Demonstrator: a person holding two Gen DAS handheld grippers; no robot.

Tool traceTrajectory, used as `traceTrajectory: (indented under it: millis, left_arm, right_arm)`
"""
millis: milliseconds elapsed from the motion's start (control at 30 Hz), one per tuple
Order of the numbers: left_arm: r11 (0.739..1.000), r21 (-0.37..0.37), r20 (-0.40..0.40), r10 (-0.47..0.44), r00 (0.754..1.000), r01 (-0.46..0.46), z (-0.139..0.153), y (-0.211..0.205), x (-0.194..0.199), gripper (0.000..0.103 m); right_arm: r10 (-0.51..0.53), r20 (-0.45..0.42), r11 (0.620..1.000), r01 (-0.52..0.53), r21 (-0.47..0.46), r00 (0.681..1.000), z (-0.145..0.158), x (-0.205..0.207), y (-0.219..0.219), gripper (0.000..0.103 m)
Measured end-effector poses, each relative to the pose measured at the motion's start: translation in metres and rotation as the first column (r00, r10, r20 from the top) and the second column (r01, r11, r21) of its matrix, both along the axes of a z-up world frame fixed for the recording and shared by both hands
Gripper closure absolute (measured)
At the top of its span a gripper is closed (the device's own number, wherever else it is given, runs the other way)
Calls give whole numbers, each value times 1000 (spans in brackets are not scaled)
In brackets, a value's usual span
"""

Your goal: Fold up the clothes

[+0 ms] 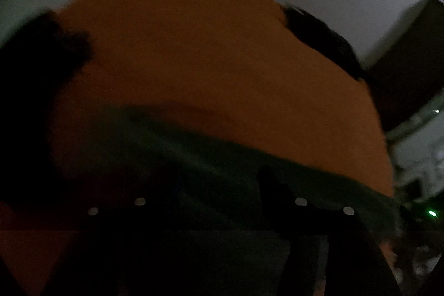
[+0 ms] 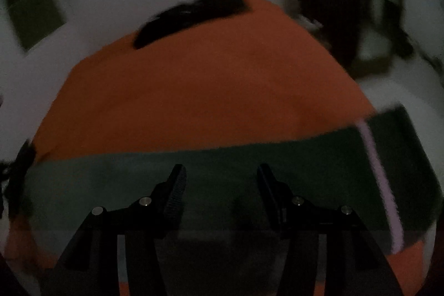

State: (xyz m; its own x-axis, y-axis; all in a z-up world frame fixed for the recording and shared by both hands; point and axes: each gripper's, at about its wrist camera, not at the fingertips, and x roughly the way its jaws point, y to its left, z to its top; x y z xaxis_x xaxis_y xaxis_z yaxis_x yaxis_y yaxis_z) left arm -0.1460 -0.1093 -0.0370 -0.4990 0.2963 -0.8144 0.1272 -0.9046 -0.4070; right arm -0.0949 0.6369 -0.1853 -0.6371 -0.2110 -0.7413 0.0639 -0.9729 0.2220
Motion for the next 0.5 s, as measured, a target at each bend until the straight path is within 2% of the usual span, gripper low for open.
traceTrajectory:
  millis: [67, 100, 133, 200, 300, 367, 400, 467, 500]
  left_arm:
    - [994, 93, 57, -62, 996, 56, -20, 33, 13, 43]
    - [988, 126, 80, -94, 992, 84, -30, 48, 19, 43]
    - [988, 97, 91, -126, 988, 117, -40, 55, 23, 43]
    - [982, 38, 117, -188, 975, 184, -59, 68, 32, 43]
    - [970, -8, 136, -239, 961, 243, -74, 61, 51, 46]
    - [979, 32, 143, -205, 968, 202, -70, 47, 64, 46]
    - [984, 47, 153, -174, 973, 169, -66, 40, 70, 46]
    - [995, 75, 188, -81, 979, 67, -59, 20, 72, 46]
    - [992, 112, 172, -82, 982, 64, -52, 22, 74, 46]
  right_arm:
    - [38, 0, 998, -38, -54, 999, -2, 0, -22, 51]
    - [62, 39, 992, -57, -111, 997, -10, -1, -31, 51]
    - [87, 78, 983, -73, -170, 993, -17, -2, -40, 51]
    - [129, 183, 975, -91, -205, 975, -37, -1, -56, 51]
    - [155, 256, 980, -115, -165, 954, -57, 17, -63, 51]
    - [117, 300, 990, -88, -106, 947, -68, 29, -50, 53]
    - [93, 302, 993, -66, -97, 949, -70, 35, -39, 57]
    - [9, 310, 996, 19, -88, 951, -70, 47, -11, 59]
    - [-34, 314, 995, 63, -83, 949, -70, 53, 3, 59]
